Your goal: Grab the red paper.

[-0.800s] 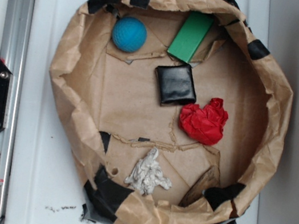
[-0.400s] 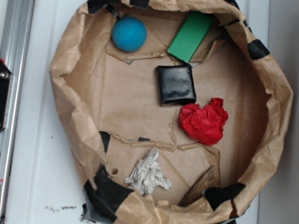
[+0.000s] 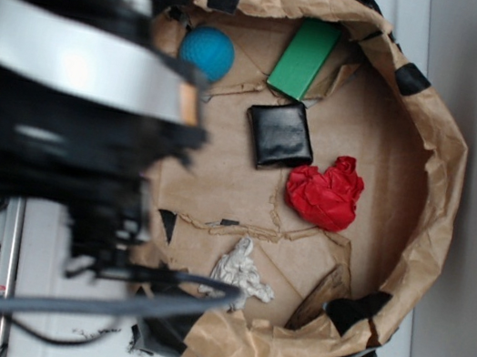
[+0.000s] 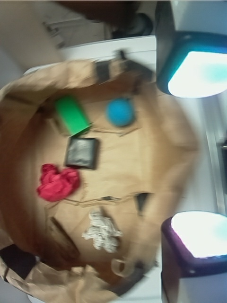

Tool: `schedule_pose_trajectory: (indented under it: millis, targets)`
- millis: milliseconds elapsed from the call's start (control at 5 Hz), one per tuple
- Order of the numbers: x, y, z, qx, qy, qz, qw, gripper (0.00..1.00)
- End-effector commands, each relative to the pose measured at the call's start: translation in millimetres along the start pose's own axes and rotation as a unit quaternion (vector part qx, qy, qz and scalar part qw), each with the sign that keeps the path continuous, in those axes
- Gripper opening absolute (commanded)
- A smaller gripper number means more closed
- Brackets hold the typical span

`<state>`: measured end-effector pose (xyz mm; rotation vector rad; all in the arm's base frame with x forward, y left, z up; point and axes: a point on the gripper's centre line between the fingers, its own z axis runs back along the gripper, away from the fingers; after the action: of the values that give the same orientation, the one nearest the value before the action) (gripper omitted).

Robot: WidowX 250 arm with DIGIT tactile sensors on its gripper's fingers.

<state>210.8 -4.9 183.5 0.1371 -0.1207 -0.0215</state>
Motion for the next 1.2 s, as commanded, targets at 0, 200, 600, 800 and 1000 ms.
schedule_pose_trajectory:
  millis: [0, 200, 600, 800, 1000]
  targets:
    - [58.4, -9.5, -37.8, -0.074, -0.114, -0.089, 0.987, 1.00]
    - [58.4, -9.5, -37.8, -0.074, -0.114, -0.089, 0.987, 1.00]
    - [58.4, -9.5, -37.8, -0.074, -0.114, -0.089, 0.987, 1.00]
    - [67.9, -4.9, -76.8, -0.067, -0.096, -0.057, 0.991, 1.00]
    - [85.1, -1.3, -115.1, -0.092, -0.076, -0.011, 0.993, 1.00]
